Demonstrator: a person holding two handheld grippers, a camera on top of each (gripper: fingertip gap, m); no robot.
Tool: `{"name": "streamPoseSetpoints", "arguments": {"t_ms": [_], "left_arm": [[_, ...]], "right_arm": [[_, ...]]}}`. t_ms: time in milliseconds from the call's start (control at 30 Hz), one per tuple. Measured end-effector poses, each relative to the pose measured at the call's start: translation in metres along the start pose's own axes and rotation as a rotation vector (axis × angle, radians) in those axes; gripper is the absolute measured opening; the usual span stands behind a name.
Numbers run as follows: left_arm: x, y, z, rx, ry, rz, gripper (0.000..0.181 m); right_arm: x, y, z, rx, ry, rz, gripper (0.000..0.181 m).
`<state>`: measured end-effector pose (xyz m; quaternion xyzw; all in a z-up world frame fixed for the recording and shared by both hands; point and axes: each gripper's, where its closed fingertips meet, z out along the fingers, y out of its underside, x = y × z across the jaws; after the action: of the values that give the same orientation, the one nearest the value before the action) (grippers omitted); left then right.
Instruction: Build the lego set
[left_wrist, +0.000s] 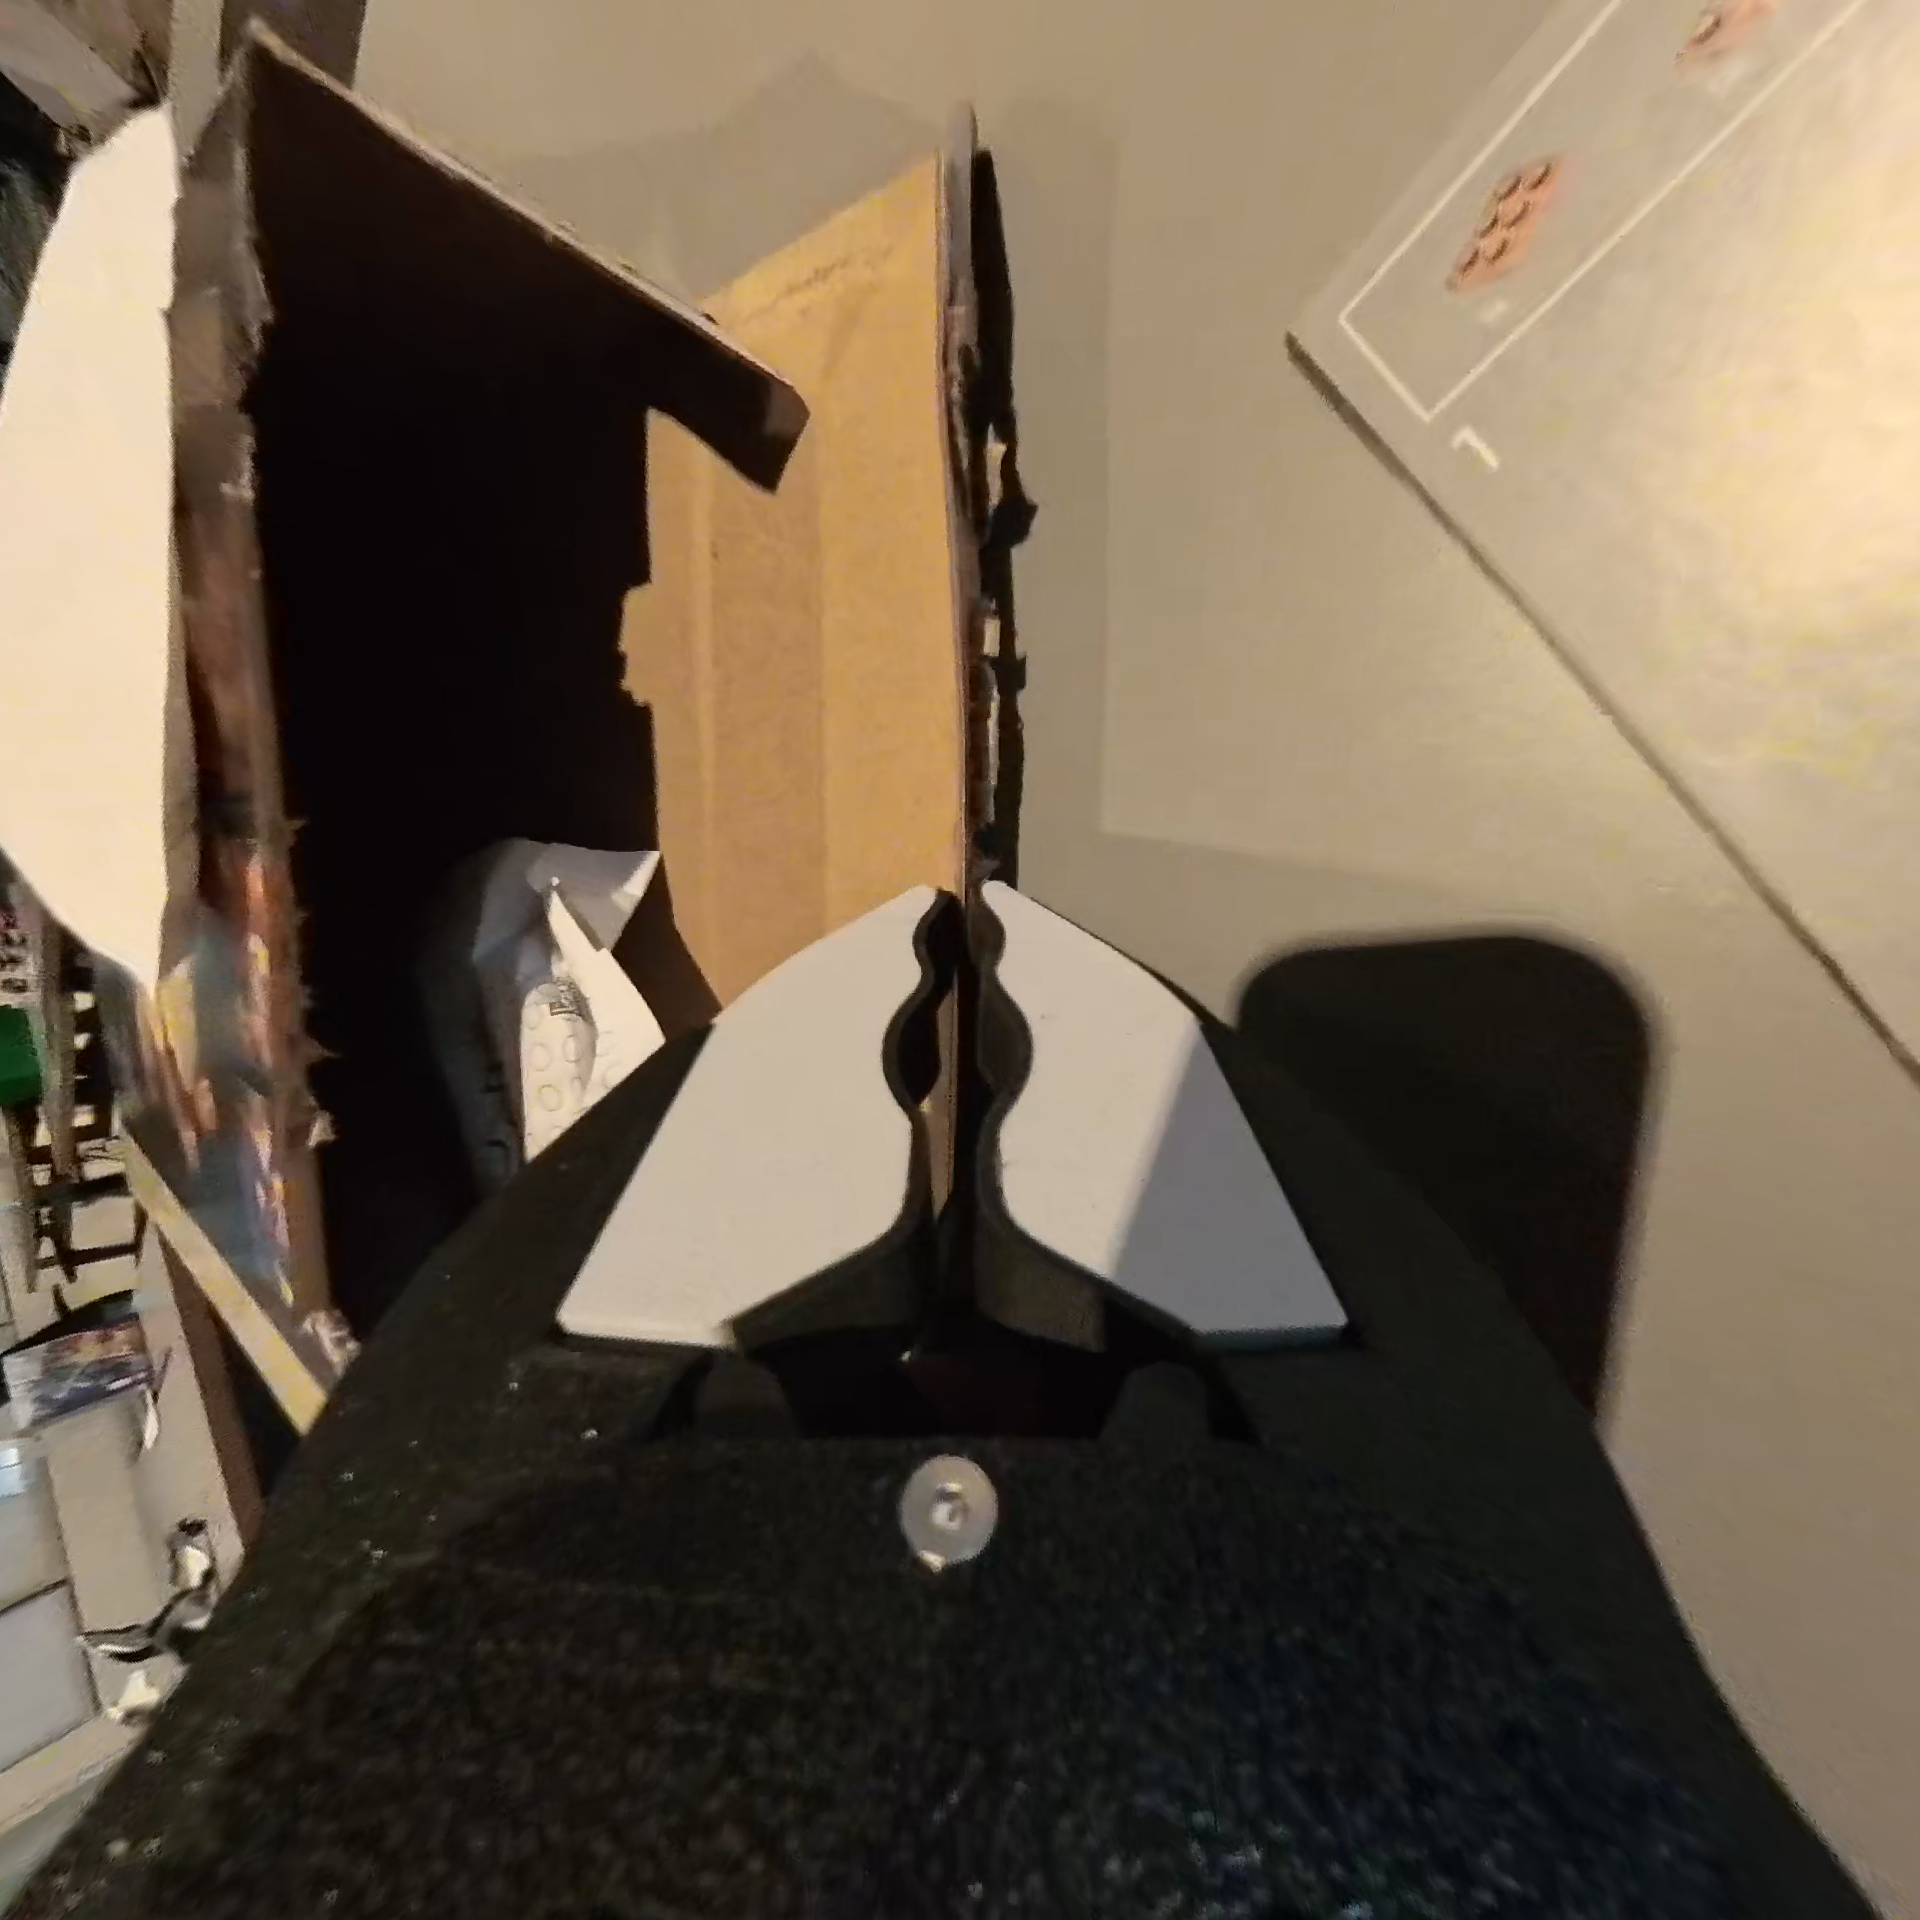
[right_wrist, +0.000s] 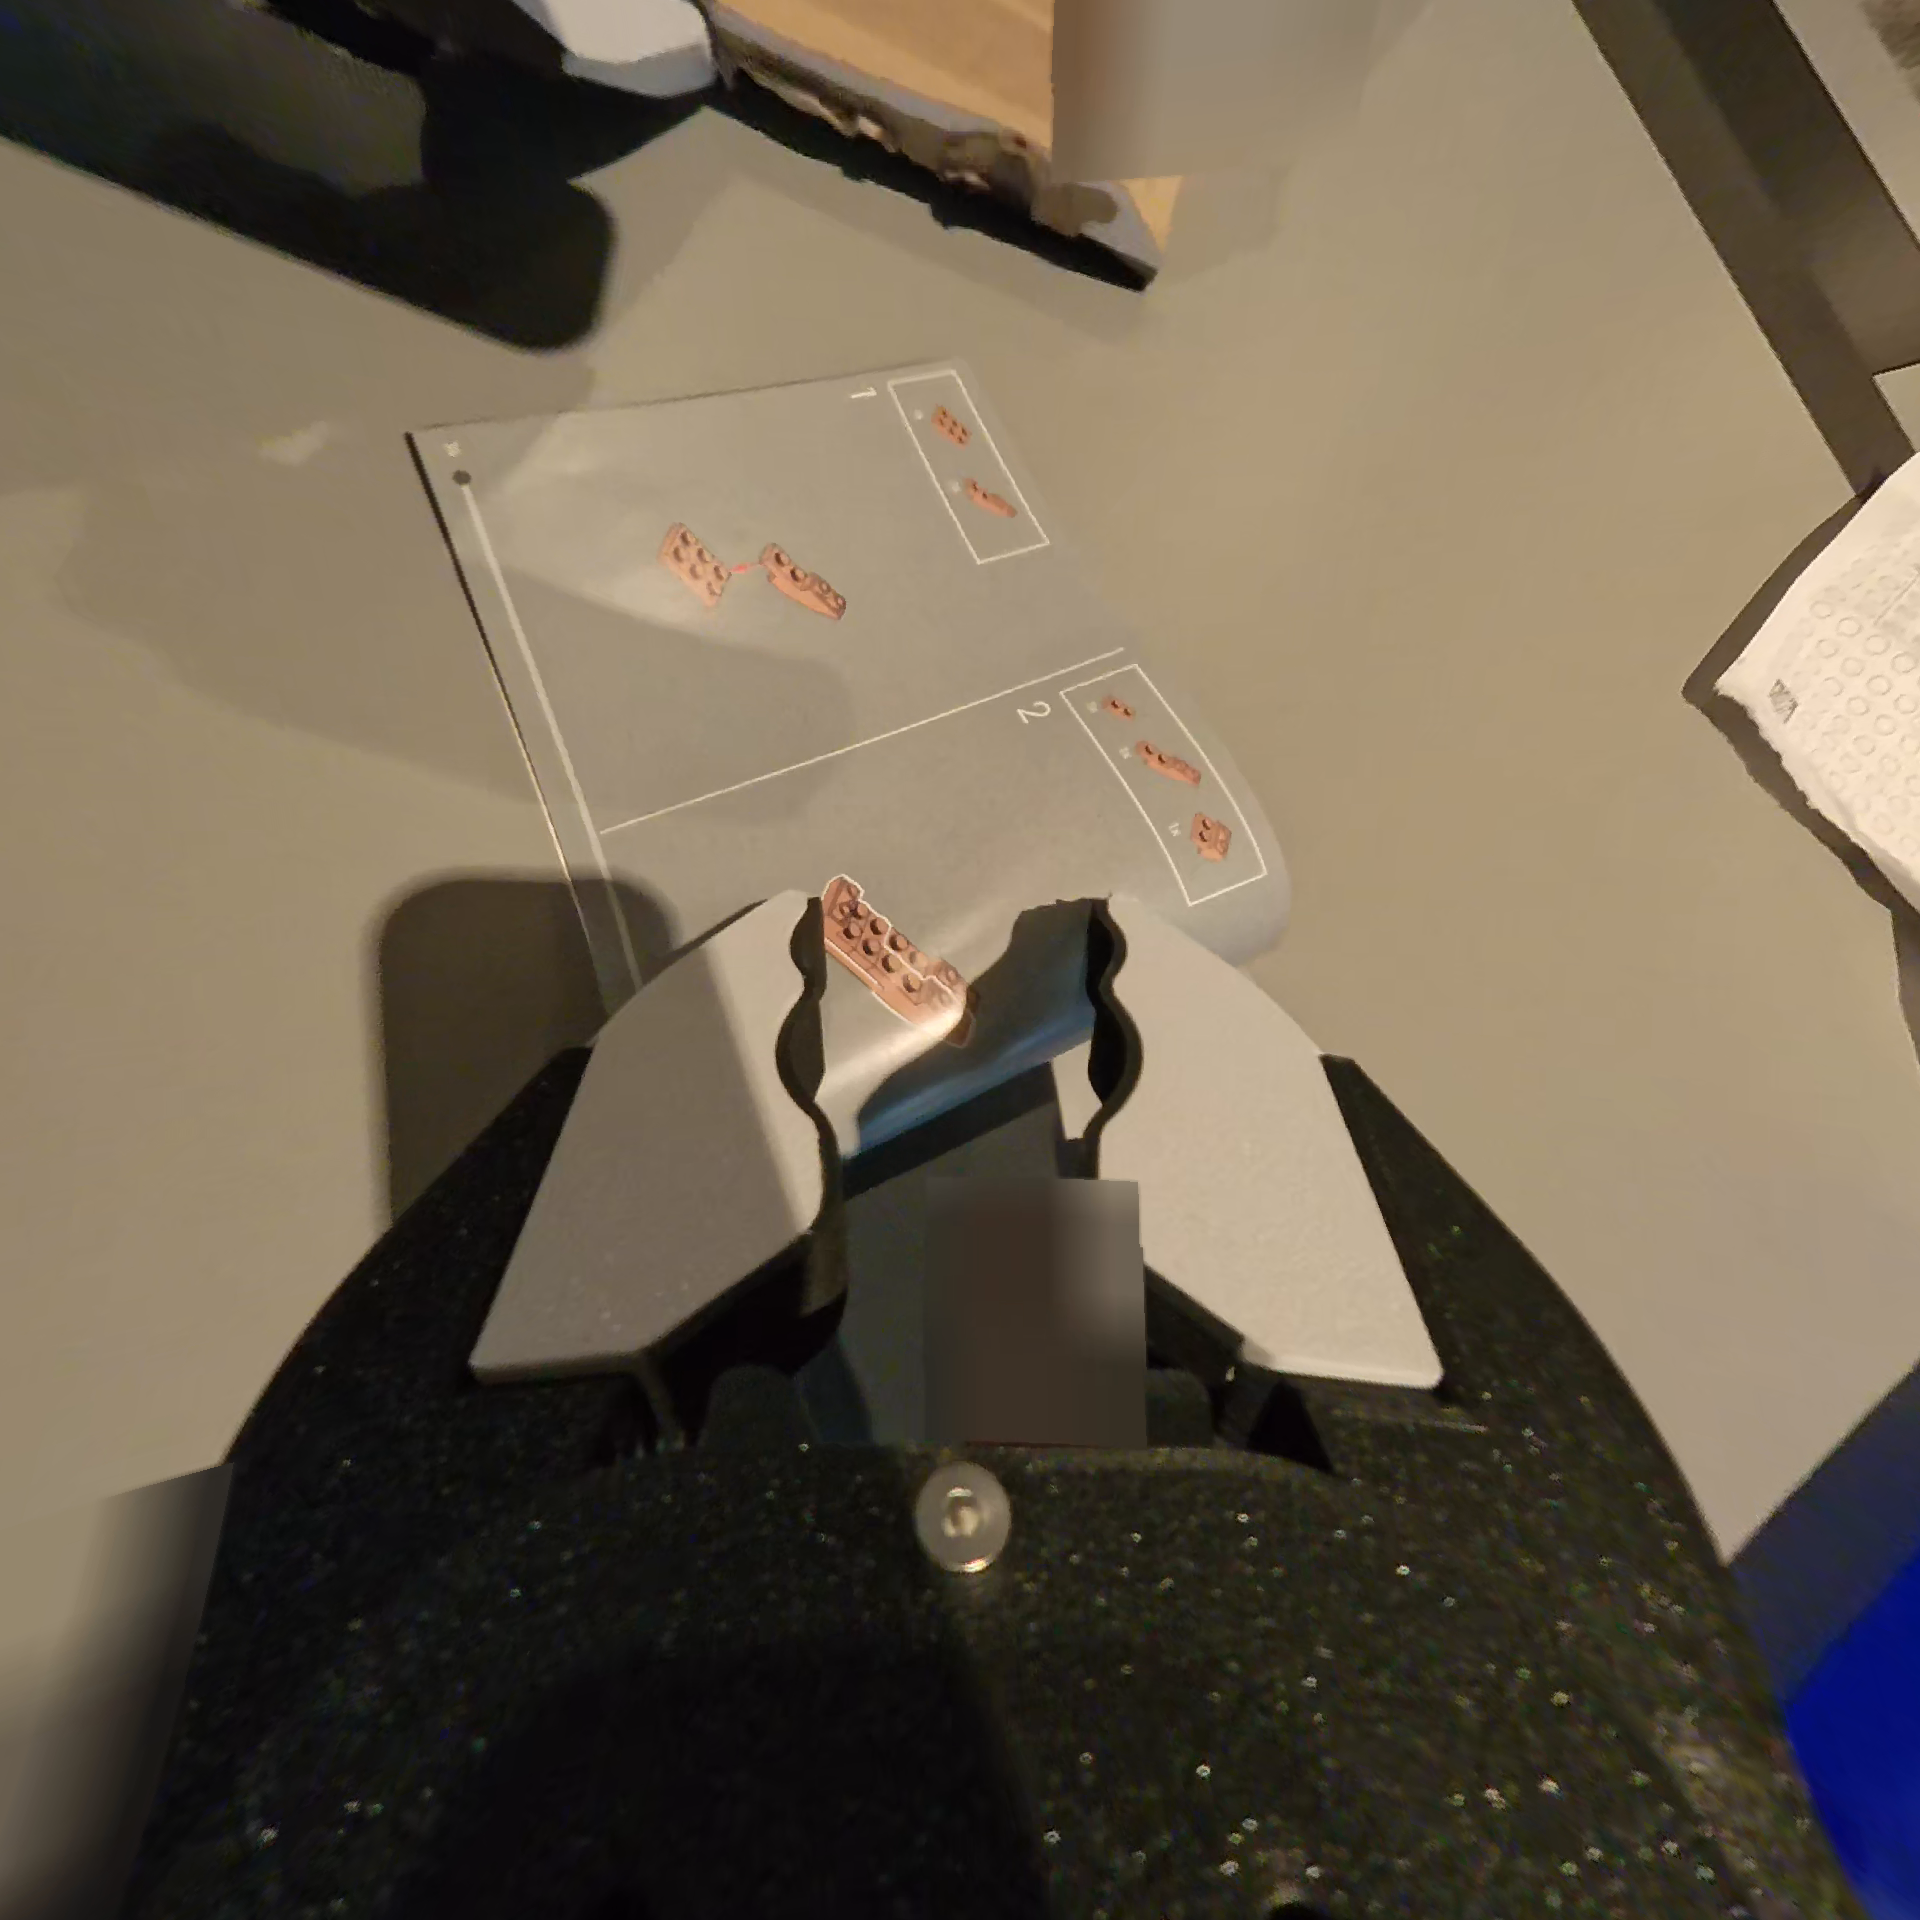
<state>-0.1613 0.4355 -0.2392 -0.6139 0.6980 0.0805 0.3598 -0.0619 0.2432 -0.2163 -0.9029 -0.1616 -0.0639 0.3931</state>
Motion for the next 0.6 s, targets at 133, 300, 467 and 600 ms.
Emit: {"name": "streamPoseSetpoints", "arguments": {"t_ms": [133,300,467,600], "left_arm": [[-0.004,0.002,-0.014,0.069,0.025,-0.061,0.001],[0.001,0.01,-0.043,0.174,0.069,-0.074,0.001],[0.023,0.013,-0.073,0.28,0.14,-0.008,0.001],[0.04,0.016,-0.085,0.313,0.184,0.041,0.001]], "right_arm": [[0.002,-0.001,0.003,0.008,-0.019,0.006,0.048],[0.004,-0.002,0.005,0.014,-0.023,0.008,0.048],[0.006,-0.003,0.007,0.015,-0.027,0.01,0.048],[0.006,-0.005,0.009,0.01,-0.028,-0.001,0.048]]}}
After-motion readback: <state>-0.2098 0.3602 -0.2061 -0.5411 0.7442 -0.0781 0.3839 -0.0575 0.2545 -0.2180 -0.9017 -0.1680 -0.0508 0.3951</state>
